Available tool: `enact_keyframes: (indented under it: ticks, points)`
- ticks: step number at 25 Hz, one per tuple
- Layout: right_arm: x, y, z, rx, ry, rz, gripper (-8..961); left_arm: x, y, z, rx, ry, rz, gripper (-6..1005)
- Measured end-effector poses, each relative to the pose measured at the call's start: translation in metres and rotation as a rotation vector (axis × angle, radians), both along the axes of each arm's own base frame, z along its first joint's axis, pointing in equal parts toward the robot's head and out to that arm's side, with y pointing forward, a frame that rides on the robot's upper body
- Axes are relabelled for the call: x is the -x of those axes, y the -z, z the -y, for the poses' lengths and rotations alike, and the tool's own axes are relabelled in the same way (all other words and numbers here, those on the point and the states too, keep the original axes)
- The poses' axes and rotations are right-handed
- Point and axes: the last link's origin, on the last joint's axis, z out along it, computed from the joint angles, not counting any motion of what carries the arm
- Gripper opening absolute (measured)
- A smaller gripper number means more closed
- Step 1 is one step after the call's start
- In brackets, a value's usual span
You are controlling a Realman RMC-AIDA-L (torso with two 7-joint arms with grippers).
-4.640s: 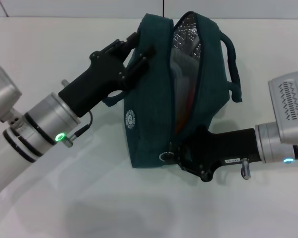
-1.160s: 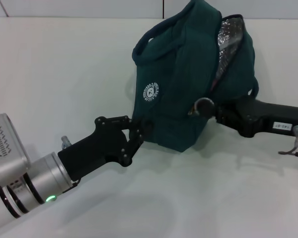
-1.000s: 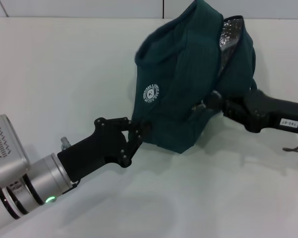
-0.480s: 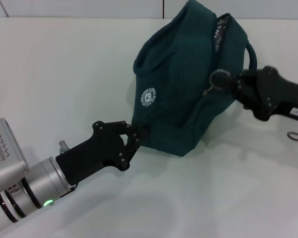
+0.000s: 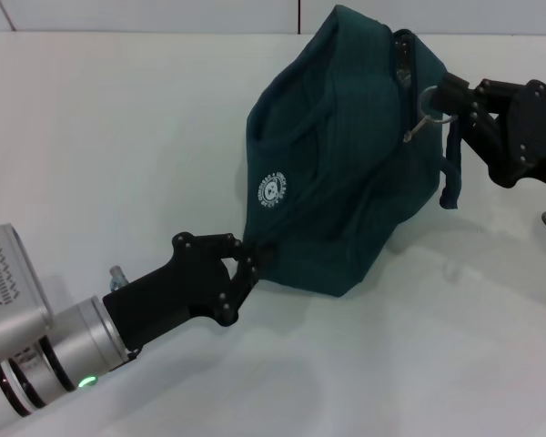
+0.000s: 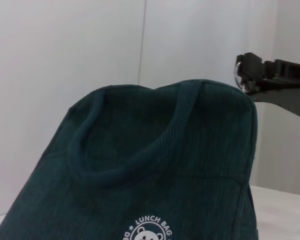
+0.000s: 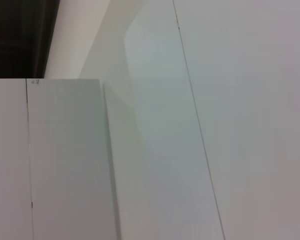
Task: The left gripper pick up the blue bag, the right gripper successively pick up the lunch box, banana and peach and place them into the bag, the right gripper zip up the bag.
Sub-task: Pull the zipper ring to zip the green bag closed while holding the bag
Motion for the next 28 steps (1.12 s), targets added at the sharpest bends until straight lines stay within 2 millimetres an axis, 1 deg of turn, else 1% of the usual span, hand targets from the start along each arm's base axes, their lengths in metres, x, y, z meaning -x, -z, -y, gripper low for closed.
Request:
enact_keyframes:
  ticks: [4, 7, 10, 14, 17, 22, 28]
  points:
    - [0.003, 0.002, 0.000, 0.005, -0.010, 0.002, 17, -0.002, 0.003, 0.004, 0.002, 0.040, -0.021, 64]
    - [0.004, 0.003, -0.001, 0.006, -0.016, 0.003, 17, -0.004, 0.003, 0.006, 0.003, 0.061, -0.016, 124]
    - [0.005, 0.003, -0.002, 0.007, -0.020, 0.005, 17, -0.012, -0.002, 0.010, -0.005, 0.101, 0.046, 184]
    - [0.009, 0.008, -0.004, 0.021, -0.029, 0.021, 18, -0.019, -0.010, 0.010, -0.028, 0.115, 0.114, 265]
    - [0.014, 0.011, -0.005, 0.033, -0.046, 0.027, 17, -0.027, -0.014, 0.005, -0.004, 0.125, 0.169, 325]
    - [0.018, 0.014, -0.006, 0.040, -0.060, 0.029, 17, -0.042, -0.015, -0.009, 0.078, 0.111, 0.239, 427]
    - [0.025, 0.020, -0.007, 0.057, -0.088, 0.044, 17, -0.048, -0.018, -0.018, 0.096, 0.095, 0.276, 551]
